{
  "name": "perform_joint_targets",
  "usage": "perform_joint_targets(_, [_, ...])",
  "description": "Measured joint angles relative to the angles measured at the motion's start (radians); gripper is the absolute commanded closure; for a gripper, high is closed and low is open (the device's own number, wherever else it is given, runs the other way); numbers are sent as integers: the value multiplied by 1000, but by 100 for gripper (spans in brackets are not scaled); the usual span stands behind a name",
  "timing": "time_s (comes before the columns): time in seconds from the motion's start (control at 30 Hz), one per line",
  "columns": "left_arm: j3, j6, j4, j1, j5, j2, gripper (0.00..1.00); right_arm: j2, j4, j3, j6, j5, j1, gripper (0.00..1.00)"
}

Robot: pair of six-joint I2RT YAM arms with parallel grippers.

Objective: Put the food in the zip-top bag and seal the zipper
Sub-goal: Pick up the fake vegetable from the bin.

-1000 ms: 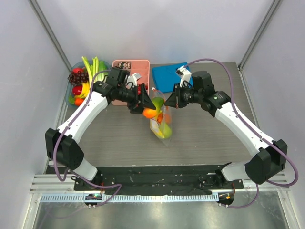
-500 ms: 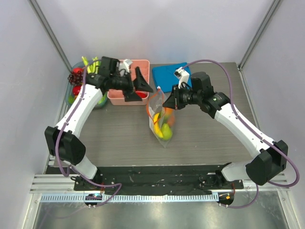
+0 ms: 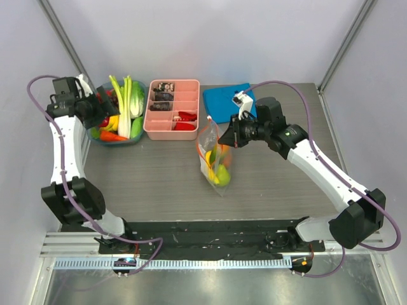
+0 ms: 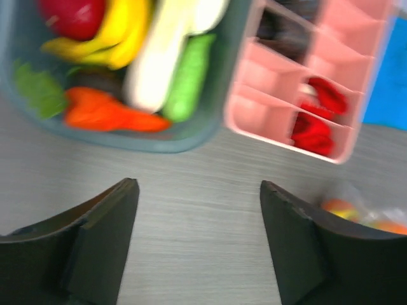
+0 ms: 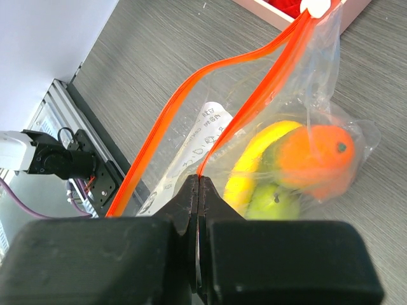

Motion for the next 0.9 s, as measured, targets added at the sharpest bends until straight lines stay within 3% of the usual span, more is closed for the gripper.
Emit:
perform_joint_targets(0.3, [3, -72, -43, 73, -238, 228, 30, 2, 0, 0, -15, -1, 0, 99])
perform_joint_targets(0.43, [2, -102, -12, 73, -274, 259, 37, 4, -2, 0, -23, 0, 0, 99])
perform_joint_targets(0.9, [-15, -133, 114, 71, -350, 354, 39, 26, -7, 5, -44, 9, 0, 99])
